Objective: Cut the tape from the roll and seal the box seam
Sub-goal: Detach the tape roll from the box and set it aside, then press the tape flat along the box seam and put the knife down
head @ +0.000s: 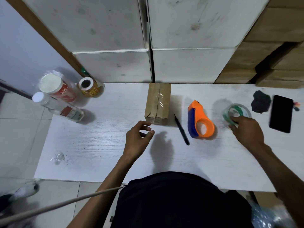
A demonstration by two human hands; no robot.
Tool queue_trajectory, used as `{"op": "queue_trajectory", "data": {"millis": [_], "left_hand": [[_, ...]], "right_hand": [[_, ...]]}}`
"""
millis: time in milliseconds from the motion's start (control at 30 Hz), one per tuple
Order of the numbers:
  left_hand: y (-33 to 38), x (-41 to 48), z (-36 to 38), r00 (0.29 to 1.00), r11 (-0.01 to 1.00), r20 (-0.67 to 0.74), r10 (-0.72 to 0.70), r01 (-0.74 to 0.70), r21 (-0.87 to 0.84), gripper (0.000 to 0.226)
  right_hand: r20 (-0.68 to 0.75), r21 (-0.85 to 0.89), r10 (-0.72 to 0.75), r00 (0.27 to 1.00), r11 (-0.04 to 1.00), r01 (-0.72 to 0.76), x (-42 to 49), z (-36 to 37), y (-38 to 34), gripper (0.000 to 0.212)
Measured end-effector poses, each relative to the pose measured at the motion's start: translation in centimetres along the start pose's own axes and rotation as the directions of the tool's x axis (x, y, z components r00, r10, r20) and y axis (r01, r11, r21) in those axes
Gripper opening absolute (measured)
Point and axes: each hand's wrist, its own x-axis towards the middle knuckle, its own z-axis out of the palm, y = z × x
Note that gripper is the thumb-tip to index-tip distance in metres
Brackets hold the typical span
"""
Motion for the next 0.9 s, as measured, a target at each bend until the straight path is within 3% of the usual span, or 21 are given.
{"op": "queue_trajectory", "data": {"millis": [167,267,367,433,500,567,633,733,800,900], "left_hand": [[-0.4,0.8,0.0,0.996,0.999,-0.080,0.048,-0.046,0.025,0.026],[-0.6,1.2,-0.2,0.983,0.994,-0.145,0.108,-0.103,0.041,0.032],[-0.4,1.7,-0.5,0.972,0.986,-0.171,0.158,-0.147,0.074,0.038],[0.0,2.1,-0.6,0.978,0.996,-0.189,0.086,-0.084,0.014,0.035],[0.4,2.3,-0.5,0.985,0.995,-0.166,-0.052,0.037,-0.091,0.031],[0.5,2.4,-0.2,0.983,0.971,-0.114,-0.147,0.121,-0.205,0.030],[0.6,2.5,0.1,0.982,0.958,-0.104,-0.159,0.128,-0.257,0.032],[0.6,2.8,0.5,0.972,0.998,-0.233,-0.040,0.027,-0.057,0.032],[0.3,3.3,0.3,0.938,0.977,-0.300,0.171,-0.123,0.173,0.028],[-0.3,4.7,-0.1,0.876,0.867,-0.213,0.434,-0.342,0.362,0.020]], "right_hand": [[0.056,-0.004,-0.013,0.998,1.000,0.014,-0.6,2.1,0.2,0.029],[0.056,0.012,0.044,0.997,0.999,-0.044,-0.4,1.6,0.1,0.043],[-0.101,0.142,0.069,0.993,0.988,-0.054,-0.9,-0.4,-1.1,0.035],[-0.231,0.302,0.050,0.972,0.953,0.023,-1.8,-2.3,-3.4,0.021],[-0.269,0.452,0.013,0.963,0.885,0.114,-2.6,-3.6,-6.6,0.016],[-0.181,0.594,-0.051,0.982,0.790,0.151,-3.1,-3.7,-10.2,0.014],[-0.109,0.628,-0.175,0.979,0.751,0.204,-3.4,-2.7,-13.4,0.011],[-0.094,0.566,-0.356,0.930,0.749,0.344,-3.3,-0.6,-17.1,0.015],[-0.088,0.537,-0.420,0.903,0.744,0.398,-2.6,0.4,-18.5,0.021],[-0.085,0.466,-0.503,0.860,0.743,0.481,-1.5,1.2,-19.7,0.025]]}}
